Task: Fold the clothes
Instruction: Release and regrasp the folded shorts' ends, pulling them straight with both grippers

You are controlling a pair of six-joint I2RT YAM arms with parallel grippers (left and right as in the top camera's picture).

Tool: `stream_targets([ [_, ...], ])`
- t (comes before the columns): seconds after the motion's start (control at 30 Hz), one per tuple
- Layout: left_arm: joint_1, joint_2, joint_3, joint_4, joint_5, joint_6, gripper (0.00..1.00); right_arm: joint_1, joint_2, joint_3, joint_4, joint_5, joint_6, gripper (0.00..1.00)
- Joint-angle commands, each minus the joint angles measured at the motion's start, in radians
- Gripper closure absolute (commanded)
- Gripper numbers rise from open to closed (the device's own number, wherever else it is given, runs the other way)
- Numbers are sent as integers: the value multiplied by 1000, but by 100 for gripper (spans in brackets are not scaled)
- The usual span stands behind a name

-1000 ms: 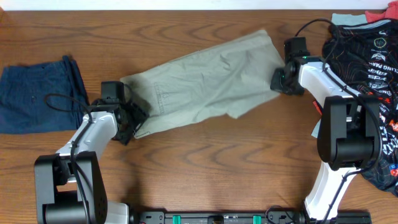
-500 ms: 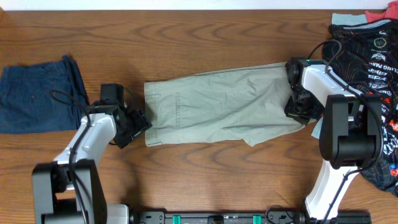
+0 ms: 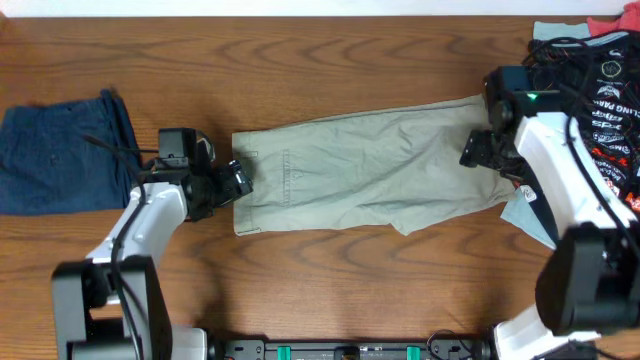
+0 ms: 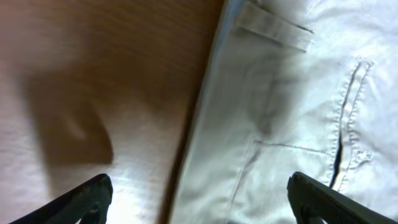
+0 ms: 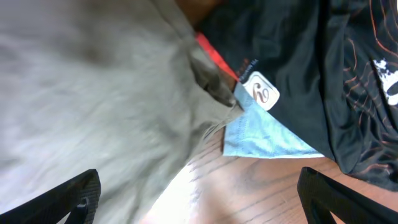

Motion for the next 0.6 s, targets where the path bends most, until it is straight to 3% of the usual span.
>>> stream_targets([
  [0.0, 3, 57, -1, 37, 125, 28, 12, -7, -57, 4, 3, -95, -86, 1],
  [0.3, -29, 201, -2, 39, 275, 28, 33, -7, -113, 3, 26, -373, -267, 1],
  [0.37, -45, 215, -2, 35, 276, 28, 47, -7, -113, 3, 39, -427, -290, 1],
  [0.47, -55, 212, -1, 35, 276, 28, 86, -7, -113, 3, 60, -480, -310, 2],
  [0.5, -54, 210, -1, 35, 276, 28, 94, -6, -113, 2, 68, -492, -312, 4],
  [0.57, -54, 200, 0, 31, 274, 28, 94, -3, -113, 0, 74, -507, -312, 10],
])
